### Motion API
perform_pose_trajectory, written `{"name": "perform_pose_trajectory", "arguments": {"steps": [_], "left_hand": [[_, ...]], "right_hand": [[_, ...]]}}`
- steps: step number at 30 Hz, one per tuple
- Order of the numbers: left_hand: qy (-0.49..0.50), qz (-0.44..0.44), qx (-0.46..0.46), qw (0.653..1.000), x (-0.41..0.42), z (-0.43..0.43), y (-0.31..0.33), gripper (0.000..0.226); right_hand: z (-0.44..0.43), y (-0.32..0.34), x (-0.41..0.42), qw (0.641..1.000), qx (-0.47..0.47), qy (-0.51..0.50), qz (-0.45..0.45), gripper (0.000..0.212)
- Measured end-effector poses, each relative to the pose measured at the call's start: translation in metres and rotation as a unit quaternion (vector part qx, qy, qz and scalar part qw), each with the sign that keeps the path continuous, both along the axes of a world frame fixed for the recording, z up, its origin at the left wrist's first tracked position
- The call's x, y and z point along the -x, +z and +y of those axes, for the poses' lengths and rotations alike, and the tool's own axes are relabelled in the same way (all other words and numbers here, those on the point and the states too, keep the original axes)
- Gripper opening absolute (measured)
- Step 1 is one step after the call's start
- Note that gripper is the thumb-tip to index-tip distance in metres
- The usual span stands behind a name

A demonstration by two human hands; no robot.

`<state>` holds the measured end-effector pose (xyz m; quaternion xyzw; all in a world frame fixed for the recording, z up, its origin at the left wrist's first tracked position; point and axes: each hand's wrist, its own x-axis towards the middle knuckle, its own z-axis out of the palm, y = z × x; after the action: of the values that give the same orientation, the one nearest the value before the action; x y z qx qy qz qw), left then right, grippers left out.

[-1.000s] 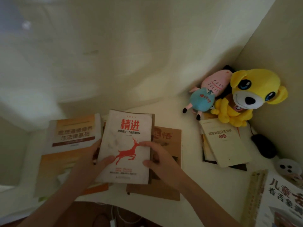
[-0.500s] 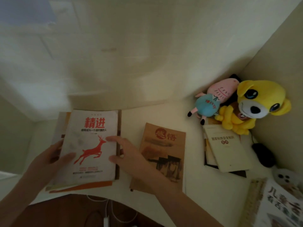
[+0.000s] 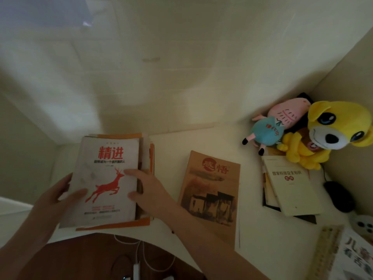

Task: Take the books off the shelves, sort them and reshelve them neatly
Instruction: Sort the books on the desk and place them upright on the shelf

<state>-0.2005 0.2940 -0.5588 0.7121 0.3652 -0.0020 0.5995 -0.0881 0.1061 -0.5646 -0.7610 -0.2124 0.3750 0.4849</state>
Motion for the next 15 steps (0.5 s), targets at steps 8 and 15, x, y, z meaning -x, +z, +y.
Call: {"name": "perform_pose_trajectory", "arguments": {"steps": [8, 15], "left_hand": [[-0.007, -0.019, -0.023, 1.000, -0.010, -0.012, -0.006, 0.030], [-0.016, 0.041, -0.180, 0.983, -0.006, -0.002, -0.023, 0.072]], "right_hand": [[-0.002, -0.009, -0.001, 0.999, -0.010, -0.026, -0.045, 0.045], [0.003, -0.017, -0.001, 0.998, -0.005, -0.030, -0.063, 0.045]]}}
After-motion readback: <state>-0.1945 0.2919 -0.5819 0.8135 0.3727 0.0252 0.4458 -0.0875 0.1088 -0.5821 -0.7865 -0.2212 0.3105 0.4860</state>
